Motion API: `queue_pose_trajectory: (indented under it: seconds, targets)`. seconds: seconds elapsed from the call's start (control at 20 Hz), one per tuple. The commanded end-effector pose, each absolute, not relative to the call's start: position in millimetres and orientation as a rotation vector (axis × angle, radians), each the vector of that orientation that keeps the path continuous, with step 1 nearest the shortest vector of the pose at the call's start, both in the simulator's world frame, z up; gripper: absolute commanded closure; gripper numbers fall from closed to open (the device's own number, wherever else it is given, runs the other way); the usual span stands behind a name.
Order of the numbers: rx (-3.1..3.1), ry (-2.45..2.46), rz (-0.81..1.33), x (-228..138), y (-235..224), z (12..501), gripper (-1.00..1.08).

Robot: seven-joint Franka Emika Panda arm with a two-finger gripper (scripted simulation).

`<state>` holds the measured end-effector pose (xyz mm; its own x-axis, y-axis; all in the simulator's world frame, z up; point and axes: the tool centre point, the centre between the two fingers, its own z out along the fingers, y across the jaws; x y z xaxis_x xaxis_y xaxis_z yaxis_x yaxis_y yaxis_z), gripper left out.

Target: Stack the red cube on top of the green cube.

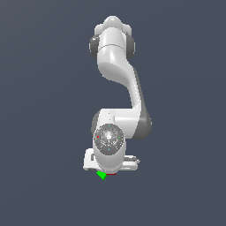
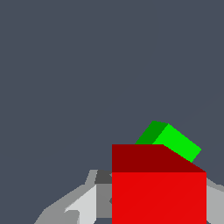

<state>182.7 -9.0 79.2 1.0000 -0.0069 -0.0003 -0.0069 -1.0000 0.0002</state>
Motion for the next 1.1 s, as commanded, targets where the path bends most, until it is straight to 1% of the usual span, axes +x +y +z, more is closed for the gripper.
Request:
queue_pose_trajectory:
  seconds: [0.0,0.3,0.8,0.85,1.05]
  targets:
    - [3.142,-0.010,0.001,185,-21,74,1.08]
    - [3.142,-0.010,0.000,187,-38,66,1.08]
    - [3.142,-0.010,0.000,188,-43,63,1.08]
    - [3.142,-0.010,0.000,188,-43,63,-0.92]
    - [3.142,-0.010,0.000,188,-43,63,-0.92]
